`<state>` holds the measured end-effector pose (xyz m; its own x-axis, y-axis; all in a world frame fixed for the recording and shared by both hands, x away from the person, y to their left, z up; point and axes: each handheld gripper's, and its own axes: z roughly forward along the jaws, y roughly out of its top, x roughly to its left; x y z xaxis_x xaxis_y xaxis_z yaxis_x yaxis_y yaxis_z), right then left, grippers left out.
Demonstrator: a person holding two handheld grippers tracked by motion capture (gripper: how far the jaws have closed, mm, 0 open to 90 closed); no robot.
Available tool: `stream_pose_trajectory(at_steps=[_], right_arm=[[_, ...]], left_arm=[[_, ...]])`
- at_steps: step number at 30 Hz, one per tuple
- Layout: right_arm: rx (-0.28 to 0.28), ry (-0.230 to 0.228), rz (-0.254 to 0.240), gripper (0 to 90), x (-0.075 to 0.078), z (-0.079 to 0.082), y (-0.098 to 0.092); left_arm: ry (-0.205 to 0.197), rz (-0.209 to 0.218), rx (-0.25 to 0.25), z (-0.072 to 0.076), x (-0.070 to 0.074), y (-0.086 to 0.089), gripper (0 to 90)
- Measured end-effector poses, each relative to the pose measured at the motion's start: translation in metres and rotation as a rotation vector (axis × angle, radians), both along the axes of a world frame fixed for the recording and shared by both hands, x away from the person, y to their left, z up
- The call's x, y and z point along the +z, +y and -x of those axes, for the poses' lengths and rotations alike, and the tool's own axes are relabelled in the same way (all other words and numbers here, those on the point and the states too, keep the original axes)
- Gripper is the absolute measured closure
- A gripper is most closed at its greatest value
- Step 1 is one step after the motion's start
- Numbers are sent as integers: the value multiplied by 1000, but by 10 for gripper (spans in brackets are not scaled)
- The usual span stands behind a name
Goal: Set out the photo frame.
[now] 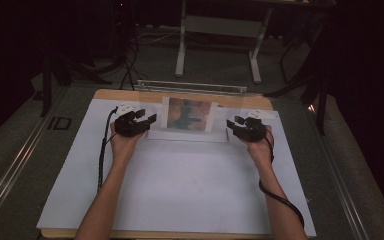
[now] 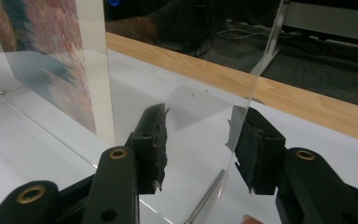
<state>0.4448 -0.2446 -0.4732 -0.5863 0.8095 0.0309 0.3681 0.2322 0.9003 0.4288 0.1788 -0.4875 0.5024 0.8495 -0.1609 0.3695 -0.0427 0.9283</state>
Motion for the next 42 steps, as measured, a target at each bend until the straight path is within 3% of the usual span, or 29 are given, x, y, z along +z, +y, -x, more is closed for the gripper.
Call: stream_pose_trajectory(at_steps=[10, 15, 23, 30, 39, 40, 42], right_arm=[[5, 4, -2, 513, -4, -1, -1], [15, 11, 0, 496, -9, -2, -1], [29, 24, 9, 479, -16, -3, 2], [25, 23, 10, 481, -17, -2, 4], [18, 6, 45, 481, -16, 0, 7], [18, 5, 47, 481, -16, 0, 7], [16, 0, 60, 481, -15, 1, 8]], left_arm=[[20, 5, 3, -1, -3, 1, 362], [56, 43, -33, -5, -10, 2, 300], [79, 43, -41, -7, -16, -3, 318], [79, 16, -45, -7, -15, -6, 325], [63, -33, -39, -5, -13, -9, 326], [59, -66, -45, -5, -12, -10, 326], [61, -78, -49, -4, -11, -10, 334]])
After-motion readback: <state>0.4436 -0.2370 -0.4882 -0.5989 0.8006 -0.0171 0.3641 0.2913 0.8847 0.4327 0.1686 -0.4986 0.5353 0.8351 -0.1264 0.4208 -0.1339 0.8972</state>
